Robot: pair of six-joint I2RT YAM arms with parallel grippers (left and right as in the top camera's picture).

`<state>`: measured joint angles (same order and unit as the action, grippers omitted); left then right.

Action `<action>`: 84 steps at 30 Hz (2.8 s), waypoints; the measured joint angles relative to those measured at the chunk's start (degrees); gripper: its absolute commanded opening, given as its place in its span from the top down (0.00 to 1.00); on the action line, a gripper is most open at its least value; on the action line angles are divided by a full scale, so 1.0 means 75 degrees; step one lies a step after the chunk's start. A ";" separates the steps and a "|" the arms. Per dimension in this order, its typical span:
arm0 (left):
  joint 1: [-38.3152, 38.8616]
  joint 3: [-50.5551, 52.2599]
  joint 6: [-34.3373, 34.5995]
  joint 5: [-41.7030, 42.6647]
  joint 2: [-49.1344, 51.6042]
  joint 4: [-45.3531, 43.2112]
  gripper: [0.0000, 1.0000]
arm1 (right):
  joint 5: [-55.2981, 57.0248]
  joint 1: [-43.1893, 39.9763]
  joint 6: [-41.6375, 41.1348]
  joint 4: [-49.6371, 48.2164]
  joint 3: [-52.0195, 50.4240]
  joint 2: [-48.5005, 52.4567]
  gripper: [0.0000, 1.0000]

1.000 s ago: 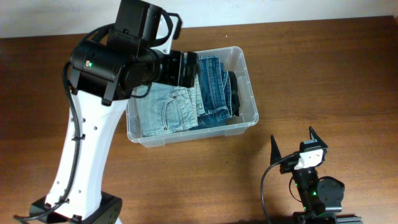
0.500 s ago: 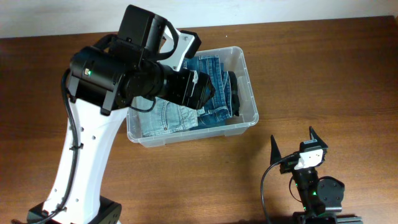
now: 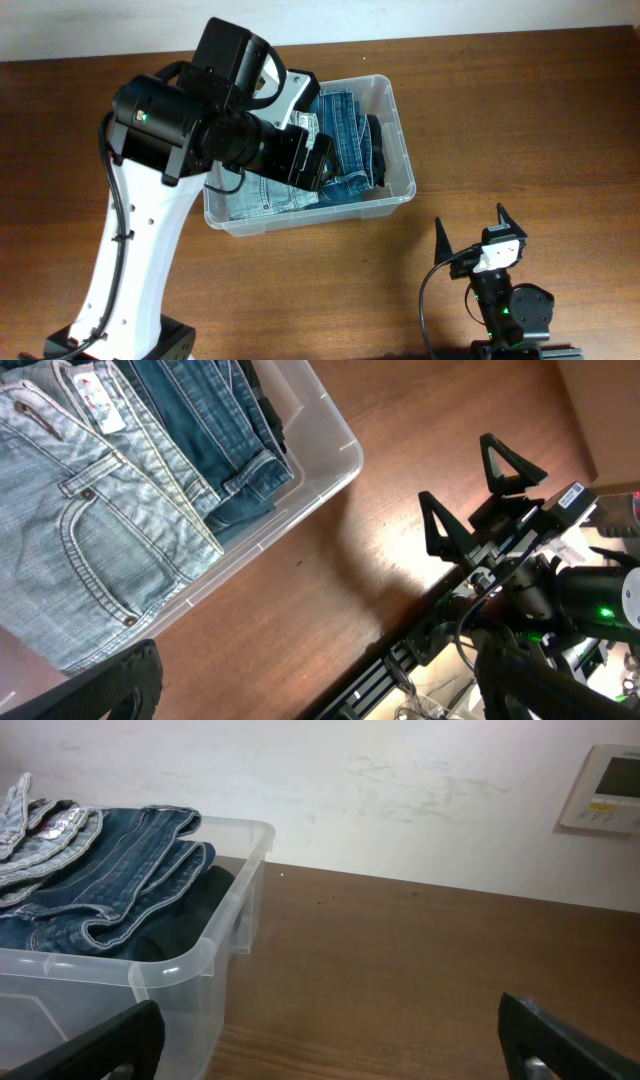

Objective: Pack container

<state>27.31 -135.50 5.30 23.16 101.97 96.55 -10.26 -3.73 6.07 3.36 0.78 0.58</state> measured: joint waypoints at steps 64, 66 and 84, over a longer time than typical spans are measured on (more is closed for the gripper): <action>-0.3719 1.7480 -0.1553 -0.0638 -1.3443 -1.2415 0.00 | 0.0000 0.0000 -0.0003 0.0000 0.0000 0.0000 0.02; -0.3719 1.7558 -0.1553 -0.0833 -1.3455 -1.2412 0.01 | 0.0000 0.0000 -0.0009 0.0000 0.0000 0.0000 0.02; -0.3719 1.7931 -0.1553 -0.1641 -1.3478 -1.2391 0.01 | 0.0000 0.0000 0.0000 0.0000 0.0000 0.0000 0.01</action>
<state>-0.58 -1.02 -6.35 10.85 0.89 3.62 -10.26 -3.73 6.07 3.36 0.78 0.58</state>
